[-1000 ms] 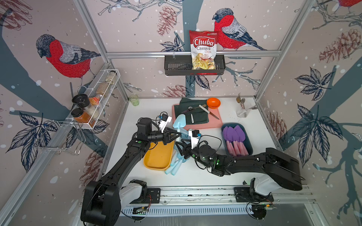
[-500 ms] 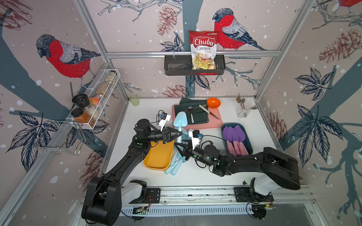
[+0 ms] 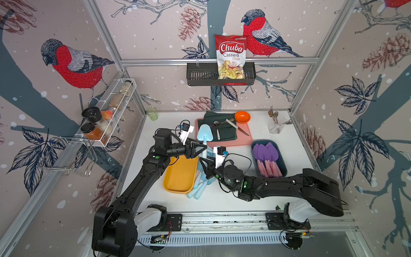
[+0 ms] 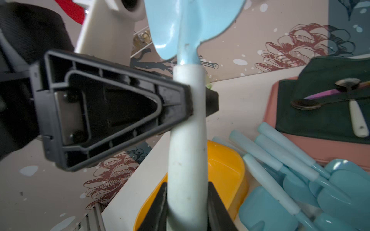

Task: Sort the small shovels by color and place them into the storage box
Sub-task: Pick up the shovel from the center of the board.

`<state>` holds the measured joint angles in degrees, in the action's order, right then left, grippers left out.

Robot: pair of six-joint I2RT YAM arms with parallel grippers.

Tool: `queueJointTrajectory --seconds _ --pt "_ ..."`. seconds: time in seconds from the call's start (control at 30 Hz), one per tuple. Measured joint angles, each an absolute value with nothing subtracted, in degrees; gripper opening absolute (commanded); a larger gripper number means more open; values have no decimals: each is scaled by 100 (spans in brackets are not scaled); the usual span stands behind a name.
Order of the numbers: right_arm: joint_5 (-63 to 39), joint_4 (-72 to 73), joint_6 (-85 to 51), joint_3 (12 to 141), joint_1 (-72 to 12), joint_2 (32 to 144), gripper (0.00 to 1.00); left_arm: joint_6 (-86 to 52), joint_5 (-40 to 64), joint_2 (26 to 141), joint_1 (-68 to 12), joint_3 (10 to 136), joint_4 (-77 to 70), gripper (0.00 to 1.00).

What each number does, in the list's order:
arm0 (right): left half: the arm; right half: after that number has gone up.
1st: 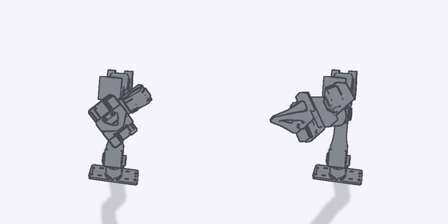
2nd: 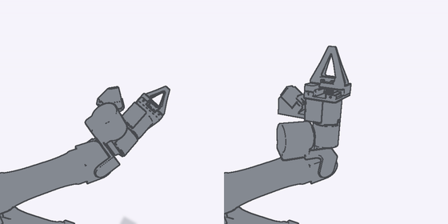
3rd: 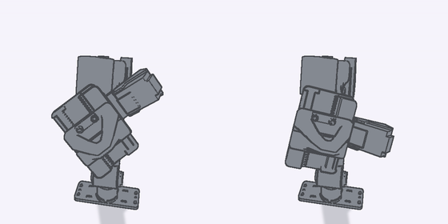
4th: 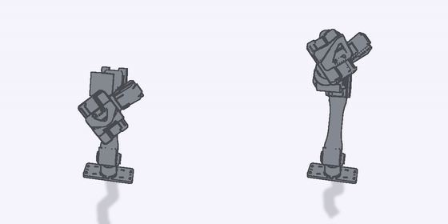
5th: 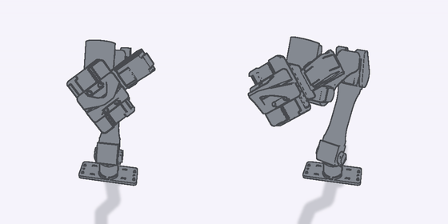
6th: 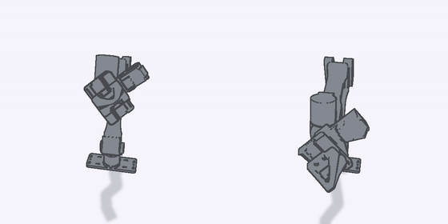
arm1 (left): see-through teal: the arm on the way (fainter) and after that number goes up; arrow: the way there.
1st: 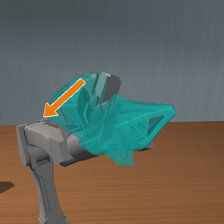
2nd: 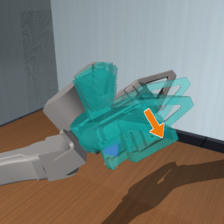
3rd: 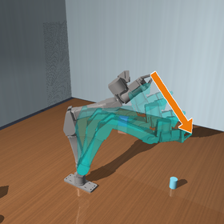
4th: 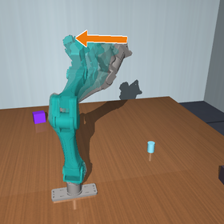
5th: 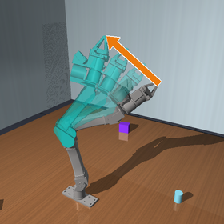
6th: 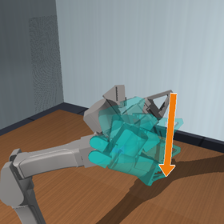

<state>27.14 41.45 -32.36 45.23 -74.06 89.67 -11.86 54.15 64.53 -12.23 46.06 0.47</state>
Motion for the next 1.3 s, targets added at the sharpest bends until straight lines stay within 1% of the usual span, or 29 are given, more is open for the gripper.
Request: queueJointTrajectory --seconds 0.17,0.3,0.4,0.9,1.0,1.3 --pt "3336 3457 -3658 4943 -7476 9268 0 -580 4438 6425 -1334 4939 919 62" --pt "3625 3439 -3935 4960 -7489 9424 0 -263 3614 6401 -1559 5030 1389 62" --pt "3693 3487 -4056 5000 -7491 9513 0 -150 3321 6405 -1662 5028 1590 62" --pt "3997 3507 -4307 5301 -7472 9854 0 -266 3205 6517 -1811 5028 1518 61" --pt "3785 3533 -4340 5301 -7439 9874 0 -263 3439 6506 -1865 5030 1527 61" --pt "3538 3599 -4591 5210 -7338 9896 0 -152 3474 6458 -1890 5124 1564 60"
